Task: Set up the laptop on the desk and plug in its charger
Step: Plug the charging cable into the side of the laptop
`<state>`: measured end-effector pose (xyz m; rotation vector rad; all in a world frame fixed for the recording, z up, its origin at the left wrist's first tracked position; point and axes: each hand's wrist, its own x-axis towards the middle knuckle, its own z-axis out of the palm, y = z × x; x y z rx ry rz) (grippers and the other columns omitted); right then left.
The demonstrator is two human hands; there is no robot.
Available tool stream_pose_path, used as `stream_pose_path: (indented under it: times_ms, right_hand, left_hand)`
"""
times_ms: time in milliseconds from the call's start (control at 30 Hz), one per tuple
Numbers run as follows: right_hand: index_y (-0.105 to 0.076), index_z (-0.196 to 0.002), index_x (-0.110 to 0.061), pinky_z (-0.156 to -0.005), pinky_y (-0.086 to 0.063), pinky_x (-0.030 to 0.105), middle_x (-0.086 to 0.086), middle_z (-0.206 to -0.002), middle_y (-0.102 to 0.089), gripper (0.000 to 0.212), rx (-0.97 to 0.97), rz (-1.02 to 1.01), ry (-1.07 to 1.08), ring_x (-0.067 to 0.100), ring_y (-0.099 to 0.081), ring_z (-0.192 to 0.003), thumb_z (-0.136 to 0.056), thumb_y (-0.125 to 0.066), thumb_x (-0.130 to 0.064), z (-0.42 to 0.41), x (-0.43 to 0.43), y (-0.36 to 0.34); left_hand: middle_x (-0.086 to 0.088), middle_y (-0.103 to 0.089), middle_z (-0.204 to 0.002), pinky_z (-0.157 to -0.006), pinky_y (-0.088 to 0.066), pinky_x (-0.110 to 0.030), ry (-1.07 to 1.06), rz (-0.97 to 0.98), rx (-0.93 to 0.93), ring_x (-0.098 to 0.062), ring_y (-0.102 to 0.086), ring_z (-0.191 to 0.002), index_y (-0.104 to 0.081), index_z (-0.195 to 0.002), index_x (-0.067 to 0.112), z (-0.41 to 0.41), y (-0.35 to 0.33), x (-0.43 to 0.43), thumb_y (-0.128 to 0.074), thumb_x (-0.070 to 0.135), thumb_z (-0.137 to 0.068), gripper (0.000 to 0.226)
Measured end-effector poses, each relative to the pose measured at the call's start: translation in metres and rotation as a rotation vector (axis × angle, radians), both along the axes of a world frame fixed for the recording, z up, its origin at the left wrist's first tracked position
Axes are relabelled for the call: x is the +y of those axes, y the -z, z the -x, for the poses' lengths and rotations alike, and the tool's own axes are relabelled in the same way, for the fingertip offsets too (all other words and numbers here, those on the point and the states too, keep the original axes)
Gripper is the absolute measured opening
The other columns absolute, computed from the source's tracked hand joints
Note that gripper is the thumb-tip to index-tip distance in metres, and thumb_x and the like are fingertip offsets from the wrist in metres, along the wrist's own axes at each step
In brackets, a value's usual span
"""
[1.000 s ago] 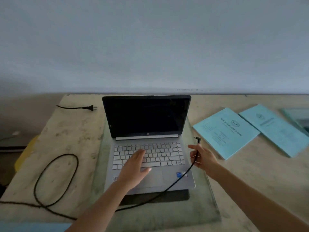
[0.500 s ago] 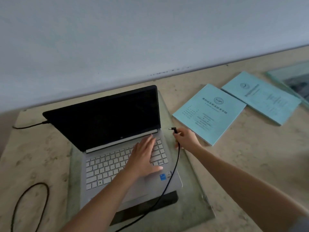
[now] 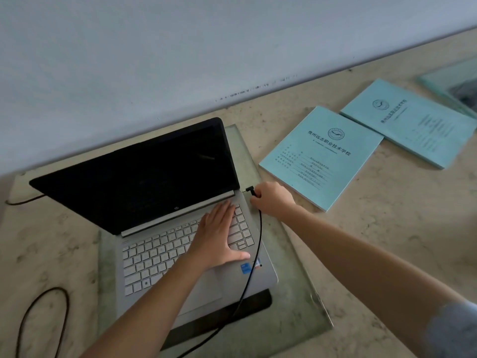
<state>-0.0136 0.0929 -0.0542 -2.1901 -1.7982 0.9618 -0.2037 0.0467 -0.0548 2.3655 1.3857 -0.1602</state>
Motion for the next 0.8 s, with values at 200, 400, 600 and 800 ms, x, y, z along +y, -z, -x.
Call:
stream_pose_path:
  times_ms: [200, 400, 600, 800]
  right_hand:
    - [-0.043, -0.062, -0.014, -0.046, -0.030, 0.023, 0.000, -0.062, -0.042, 0.026, 0.012, 0.037, -0.060, 0.015, -0.039, -0.051, -0.085, -0.051, -0.022, -0.005, -0.003, 0.001]
    - [-0.043, -0.063, -0.013, -0.054, -0.036, 0.029, 0.005, -0.068, -0.047, 0.026, 0.080, 0.046, -0.051, 0.020, -0.045, -0.058, -0.086, -0.049, -0.022, -0.007, -0.004, -0.002]
    - [-0.049, -0.064, -0.015, -0.046, -0.038, 0.024, 0.000, -0.061, -0.050, 0.033, -0.014, 0.020, -0.104, 0.019, -0.050, -0.053, -0.092, -0.045, -0.031, 0.001, -0.007, 0.000]
    - [-0.044, -0.127, -0.017, -0.060, -0.059, 0.036, 0.003, -0.073, -0.061, 0.042, 0.299, -0.052, 0.109, 0.016, -0.064, -0.054, -0.086, -0.052, -0.009, -0.013, -0.005, 0.010]
  left_hand:
    - [0.004, 0.012, -0.160, -0.120, 0.000, -0.040, -0.002, 0.014, 0.000, -0.013, 0.012, -0.147, 0.008, -0.151, 0.020, 0.001, 0.001, 0.000, -0.063, 0.074, -0.061, 0.126]
    - [0.005, 0.014, -0.159, -0.118, 0.004, -0.038, -0.009, 0.015, -0.008, -0.012, 0.014, -0.146, 0.010, -0.150, 0.021, 0.001, 0.002, 0.000, -0.062, 0.074, -0.062, 0.126]
    - [0.005, 0.015, -0.159, -0.119, 0.004, -0.038, -0.008, 0.010, -0.011, -0.012, 0.014, -0.146, 0.009, -0.151, 0.020, 0.001, 0.002, 0.000, -0.063, 0.074, -0.063, 0.125]
    - [0.005, 0.012, -0.160, -0.119, 0.002, -0.038, -0.014, 0.012, -0.020, -0.012, 0.012, -0.147, 0.007, -0.151, 0.021, 0.001, 0.000, -0.001, -0.064, 0.073, -0.063, 0.124]
